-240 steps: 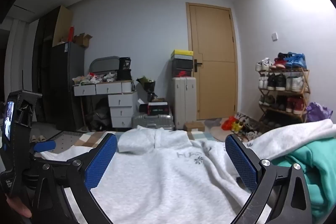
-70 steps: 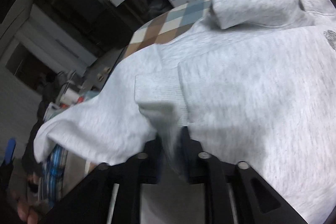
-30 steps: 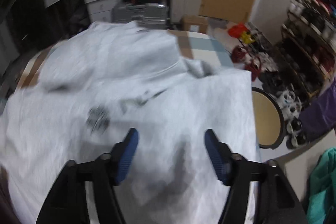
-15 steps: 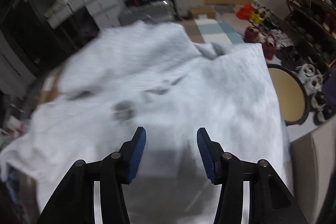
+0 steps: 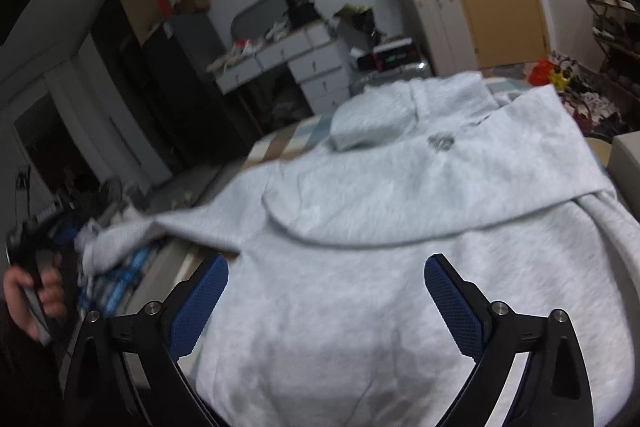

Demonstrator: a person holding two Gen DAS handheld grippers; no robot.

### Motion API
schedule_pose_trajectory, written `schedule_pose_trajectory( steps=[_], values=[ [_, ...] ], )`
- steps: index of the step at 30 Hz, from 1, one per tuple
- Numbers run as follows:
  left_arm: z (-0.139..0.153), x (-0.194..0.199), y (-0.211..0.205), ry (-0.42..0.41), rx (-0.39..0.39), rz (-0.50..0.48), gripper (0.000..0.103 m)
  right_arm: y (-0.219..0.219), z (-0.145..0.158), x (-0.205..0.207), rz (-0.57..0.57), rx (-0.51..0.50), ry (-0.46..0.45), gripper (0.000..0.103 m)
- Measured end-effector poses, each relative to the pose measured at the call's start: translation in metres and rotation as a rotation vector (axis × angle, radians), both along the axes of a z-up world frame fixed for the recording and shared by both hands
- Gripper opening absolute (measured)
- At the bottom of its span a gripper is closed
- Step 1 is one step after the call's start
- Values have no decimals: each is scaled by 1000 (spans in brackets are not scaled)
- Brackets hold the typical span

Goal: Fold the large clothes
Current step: 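Grasp the other hoodie sleeve cuff with the left gripper and lift it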

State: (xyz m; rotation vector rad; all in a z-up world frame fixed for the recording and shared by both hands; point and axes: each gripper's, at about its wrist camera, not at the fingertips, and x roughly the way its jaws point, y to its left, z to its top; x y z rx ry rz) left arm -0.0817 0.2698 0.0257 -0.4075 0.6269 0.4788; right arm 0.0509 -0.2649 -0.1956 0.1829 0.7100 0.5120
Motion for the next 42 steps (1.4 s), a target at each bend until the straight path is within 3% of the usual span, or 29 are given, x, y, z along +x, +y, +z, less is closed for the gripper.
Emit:
schedule_pose_trajectory(
  steps=[2,7,11,17,21,23,24,26,31,37,42],
  values=[
    [-5,-18,28,-1,-53,46,102,5,-2,-12,27,-28,-45,100],
    [-37,-44,84,15,-237,186,102,13,-5,-13,74,-24,-38,100],
    [-72,-39,100,23,-432,188,102,23,-5,-21,103,-46,-51,100],
    [-104,1,101,18,-606,212,101,31,-9,-24,130,-85,-61,100],
    [-101,28,97,31,-559,267,91,30,-15,-20,117,-89,-33,100],
    [-98,41,93,111,-473,303,59,28,-17,-17,104,-83,-20,100],
    [-98,41,100,118,-457,308,53,27,-17,-17,106,-78,-20,100],
    [-95,42,101,92,-460,295,27,26,-16,-17,103,-80,-26,100],
    [-78,49,100,105,-405,255,17,26,-17,-18,110,-89,-27,100],
    [-41,35,113,57,-346,203,17,25,-18,-18,110,-94,-25,100],
    [-39,41,108,77,-284,158,17,21,-18,-17,104,-91,-21,100]
  ],
)
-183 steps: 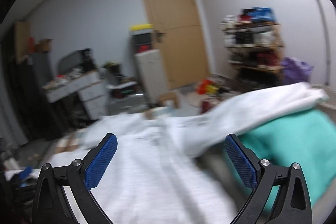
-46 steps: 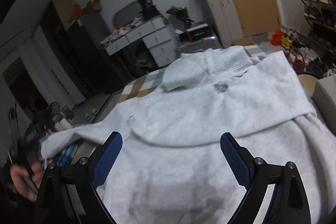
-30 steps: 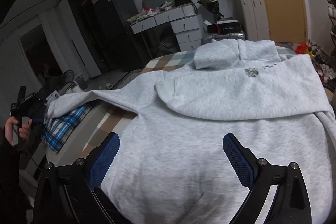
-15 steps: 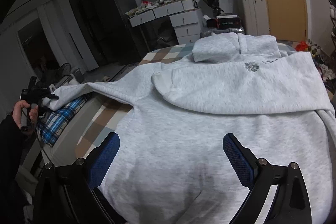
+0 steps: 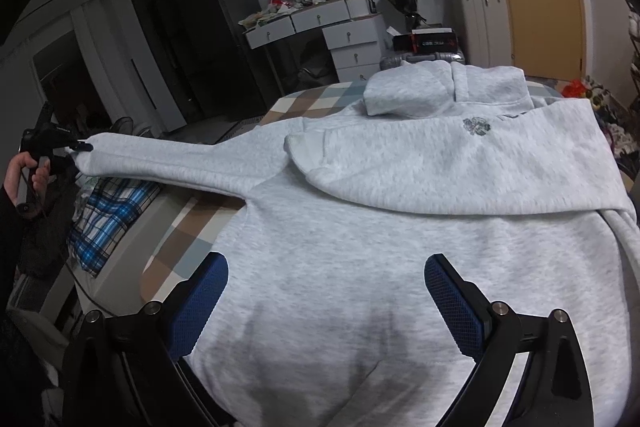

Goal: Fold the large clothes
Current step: 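Grasp the other hoodie sleeve cuff with the left gripper and lift it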

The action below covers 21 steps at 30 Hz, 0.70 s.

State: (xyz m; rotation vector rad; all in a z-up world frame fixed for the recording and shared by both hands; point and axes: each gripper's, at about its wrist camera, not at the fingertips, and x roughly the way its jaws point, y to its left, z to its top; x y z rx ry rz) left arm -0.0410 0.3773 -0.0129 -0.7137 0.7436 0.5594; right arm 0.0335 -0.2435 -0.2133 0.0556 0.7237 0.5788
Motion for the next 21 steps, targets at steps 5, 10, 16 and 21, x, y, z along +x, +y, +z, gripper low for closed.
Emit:
schedule_pose_trajectory(
  steps=[5,10,16,21],
  values=[
    [17,-1,-6,-58,-11,0,17,-8,4,0,-22,14,-4,100],
    [89,18,-67,-175,95,-126,17,-26,10,7,-100,57,11,100],
    [160,83,-206,-260,135,-454,17,-71,15,11,-293,128,56,100],
    [157,158,-342,-219,138,-706,17,-119,8,-5,-433,231,124,100]
  ],
)
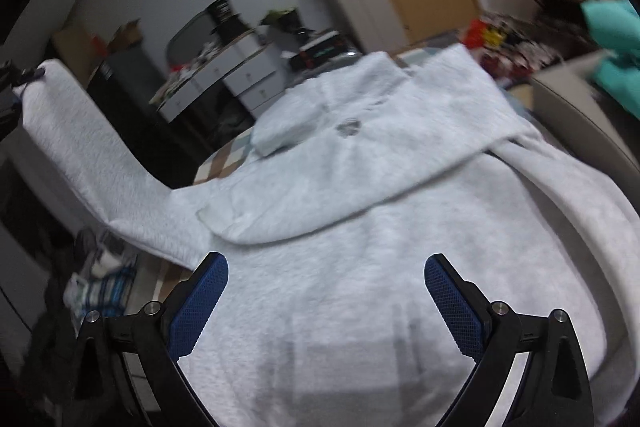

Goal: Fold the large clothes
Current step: 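Grasp the other hoodie sleeve cuff with the left gripper and lift it, then fold the held sleeve across the hoodie body and open the left gripper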

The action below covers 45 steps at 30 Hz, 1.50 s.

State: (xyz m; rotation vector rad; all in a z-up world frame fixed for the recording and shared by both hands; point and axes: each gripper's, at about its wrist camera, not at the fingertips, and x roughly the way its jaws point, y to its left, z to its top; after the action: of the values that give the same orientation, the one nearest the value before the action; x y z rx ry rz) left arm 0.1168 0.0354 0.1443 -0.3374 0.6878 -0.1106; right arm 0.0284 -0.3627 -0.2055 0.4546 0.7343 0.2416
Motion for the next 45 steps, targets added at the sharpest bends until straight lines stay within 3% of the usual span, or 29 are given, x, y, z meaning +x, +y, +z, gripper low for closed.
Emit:
schedule_pose_trajectory(
  steps=[4,8,11,13,17,19,20,21,22,23,24,25,28,31,33,35,37,38,41,44,45],
  values=[
    [-43,64,-110,96,-6,-178,17,-35,-2,-23,-103,58,-15,100],
    [-116,113,-211,217,-9,-314,17,-78,-7,-43,-224,133,-21,100],
    [-171,135,-261,289,-30,-374,17,-102,-9,-48,-316,173,-21,100],
    [-217,144,-292,339,7,-395,17,-111,-9,-48,-358,138,-12,100],
    [-285,157,-326,479,26,-443,18,-114,-10,-39,-325,148,3,100],
    [-303,157,-321,540,-45,-474,18,-113,-10,-36,-300,154,2,100],
    [-300,159,-316,542,-82,-499,24,-112,-10,-36,-288,162,-3,100],
    [-296,158,-311,541,-102,-525,37,-111,-11,-37,-280,167,-8,100],
    [-290,153,-301,535,-176,-562,44,-111,-11,-37,-280,168,-8,100],
    [-283,147,-285,517,-325,-629,67,-111,-12,-38,-278,173,-9,100],
    [-273,150,-269,516,-393,-673,82,-109,-14,-39,-275,182,-10,100],
    [-265,144,-251,499,-423,-694,83,-110,-15,-39,-276,198,-8,100],
    [-249,128,-190,431,-325,-607,83,-108,-16,-40,-280,211,-4,100],
    [-260,115,-129,405,-160,-477,83,-103,-13,-42,-275,204,-13,100],
    [-281,102,-90,437,-76,-366,83,-98,-11,-44,-263,194,-20,100],
    [-315,92,-70,523,-43,-323,83,-91,-8,-43,-248,165,-26,100],
    [-345,86,-61,579,-29,-305,82,-83,-8,-41,-228,133,-24,100],
    [-355,80,-64,557,-21,-312,81,-77,-8,-37,-232,87,-2,100],
    [-357,68,-86,446,60,-293,83,-59,-6,-26,-173,18,15,100],
    [-356,67,-111,470,157,-288,84,-36,13,-13,-103,-126,-35,100],
    [-350,67,-119,477,149,-316,84,-27,20,-6,-60,-181,-62,100]
  ],
)
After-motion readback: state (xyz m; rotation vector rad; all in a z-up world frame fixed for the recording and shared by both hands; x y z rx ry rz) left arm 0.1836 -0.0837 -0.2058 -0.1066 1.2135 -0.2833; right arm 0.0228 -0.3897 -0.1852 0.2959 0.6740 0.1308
